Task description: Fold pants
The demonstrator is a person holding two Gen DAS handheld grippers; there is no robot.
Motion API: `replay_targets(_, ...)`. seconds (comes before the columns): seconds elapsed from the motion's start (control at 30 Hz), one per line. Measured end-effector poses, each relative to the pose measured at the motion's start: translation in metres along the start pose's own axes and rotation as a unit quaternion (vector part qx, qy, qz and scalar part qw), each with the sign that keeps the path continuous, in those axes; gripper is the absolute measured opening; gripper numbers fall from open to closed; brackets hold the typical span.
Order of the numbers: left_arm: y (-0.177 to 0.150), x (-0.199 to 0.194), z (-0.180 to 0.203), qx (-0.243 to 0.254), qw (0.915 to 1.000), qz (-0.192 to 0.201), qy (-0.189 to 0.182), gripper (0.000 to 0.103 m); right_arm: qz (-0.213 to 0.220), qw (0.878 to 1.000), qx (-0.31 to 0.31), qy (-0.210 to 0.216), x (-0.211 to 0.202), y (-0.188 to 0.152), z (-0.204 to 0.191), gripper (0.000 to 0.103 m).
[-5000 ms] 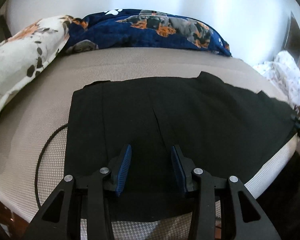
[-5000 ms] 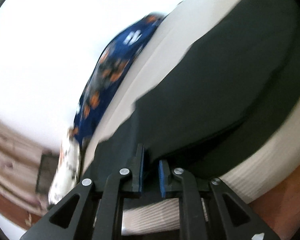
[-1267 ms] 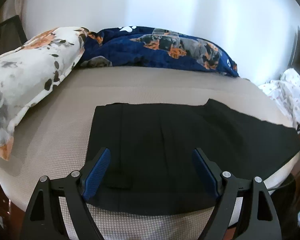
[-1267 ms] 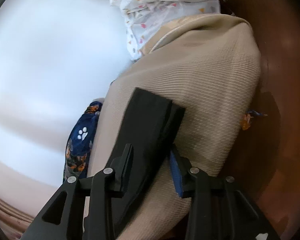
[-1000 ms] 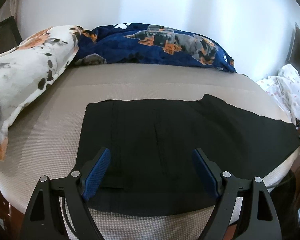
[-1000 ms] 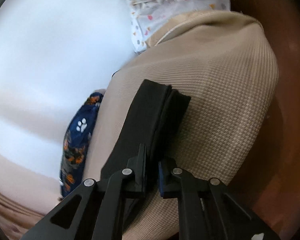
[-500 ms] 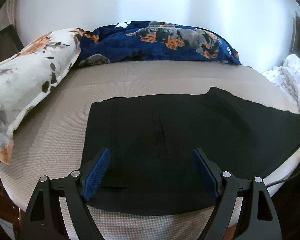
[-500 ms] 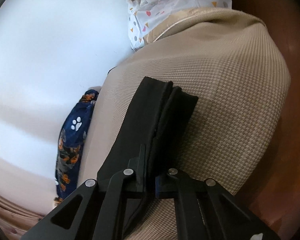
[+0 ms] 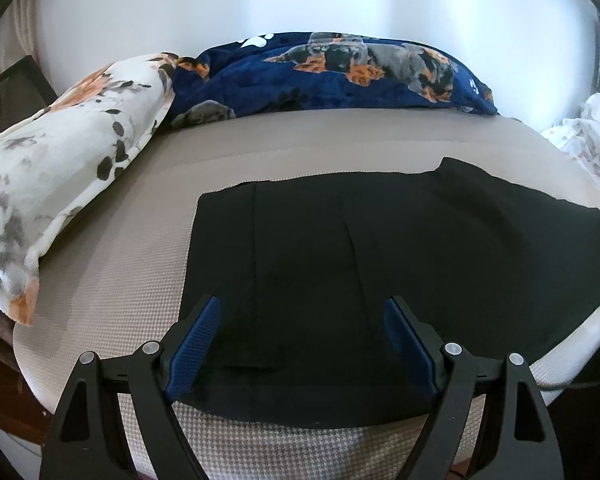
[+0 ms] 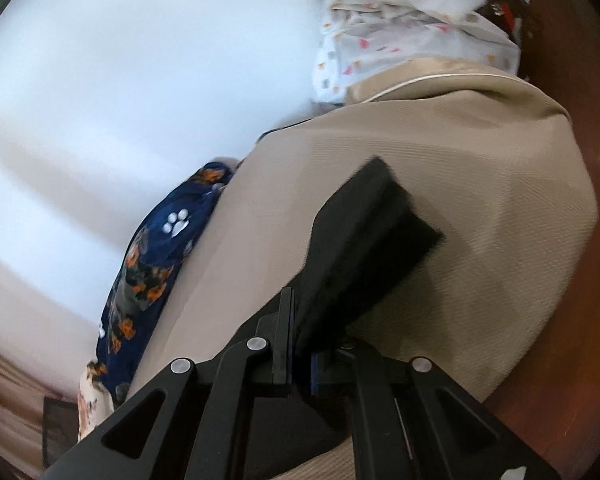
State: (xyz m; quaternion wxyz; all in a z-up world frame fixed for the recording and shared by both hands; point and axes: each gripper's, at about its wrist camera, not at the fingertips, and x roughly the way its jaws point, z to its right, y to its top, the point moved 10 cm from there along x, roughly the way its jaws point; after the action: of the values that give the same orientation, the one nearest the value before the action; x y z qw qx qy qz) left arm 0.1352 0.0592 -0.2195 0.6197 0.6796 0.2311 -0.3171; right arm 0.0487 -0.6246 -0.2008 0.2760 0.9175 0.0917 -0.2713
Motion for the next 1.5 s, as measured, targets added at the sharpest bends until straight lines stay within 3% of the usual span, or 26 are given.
replay_targets(0.53,-0.004,0.004,0.0,0.001,0.9999,-0.012,0.006,0.084,-0.066,0.995,-0.03,0.068,0.023,-0.081,-0.066,0.006)
replay_targets(1.07,-0.007,0.004,0.007,0.007,0.9999,-0.014,0.002,0.084,-0.106,0.988,-0.059,0.092,0.038,-0.14,-0.098,0.007)
replay_targets(1.5,-0.009,0.002,0.011,0.006,0.9999,-0.015,-0.001,0.084,-0.147,0.974,-0.125,0.115,0.057,-0.202,-0.156,0.007)
